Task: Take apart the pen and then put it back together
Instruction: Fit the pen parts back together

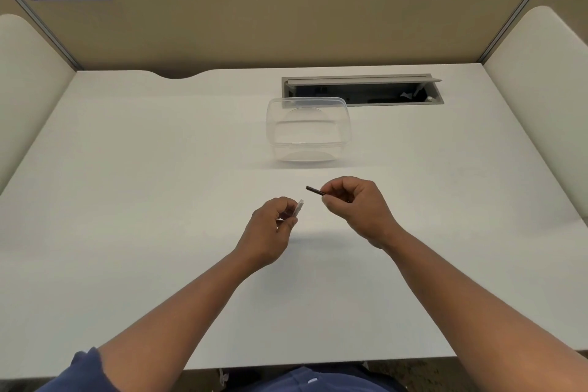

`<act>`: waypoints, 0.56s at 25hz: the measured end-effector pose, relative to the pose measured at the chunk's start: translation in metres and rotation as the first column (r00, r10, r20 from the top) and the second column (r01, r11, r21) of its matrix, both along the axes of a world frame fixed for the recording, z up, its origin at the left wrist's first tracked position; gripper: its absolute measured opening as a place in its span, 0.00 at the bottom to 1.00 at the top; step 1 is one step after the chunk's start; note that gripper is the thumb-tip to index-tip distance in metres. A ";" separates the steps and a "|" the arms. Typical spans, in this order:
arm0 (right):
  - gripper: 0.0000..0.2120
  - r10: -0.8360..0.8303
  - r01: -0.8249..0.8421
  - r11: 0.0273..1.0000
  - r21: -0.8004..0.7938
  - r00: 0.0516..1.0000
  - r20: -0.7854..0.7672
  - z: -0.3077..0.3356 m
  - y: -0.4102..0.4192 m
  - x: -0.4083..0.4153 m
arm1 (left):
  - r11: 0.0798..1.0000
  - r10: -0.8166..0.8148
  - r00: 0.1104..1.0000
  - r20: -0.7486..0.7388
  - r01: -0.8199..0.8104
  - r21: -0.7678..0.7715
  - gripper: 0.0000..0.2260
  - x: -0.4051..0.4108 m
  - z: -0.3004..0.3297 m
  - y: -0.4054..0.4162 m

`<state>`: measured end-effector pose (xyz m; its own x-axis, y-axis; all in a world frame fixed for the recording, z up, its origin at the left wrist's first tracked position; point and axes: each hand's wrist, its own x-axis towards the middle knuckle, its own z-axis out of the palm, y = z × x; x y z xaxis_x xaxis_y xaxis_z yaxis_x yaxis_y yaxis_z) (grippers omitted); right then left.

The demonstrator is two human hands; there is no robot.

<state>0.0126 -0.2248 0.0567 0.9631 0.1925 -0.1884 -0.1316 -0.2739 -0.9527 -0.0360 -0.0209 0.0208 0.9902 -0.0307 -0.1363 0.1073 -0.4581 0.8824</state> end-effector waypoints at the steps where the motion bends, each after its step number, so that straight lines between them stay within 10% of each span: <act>1: 0.04 0.018 -0.018 1.000 -0.004 1.000 0.003 0.002 0.001 0.000 | 1.000 -0.002 1.000 0.003 0.002 0.010 0.11 0.000 0.000 0.000; 14: 0.07 0.130 -0.120 0.976 -0.180 0.990 0.049 0.005 -0.002 0.003 | 0.998 -0.009 1.000 0.024 0.007 0.066 0.10 0.003 -0.002 0.003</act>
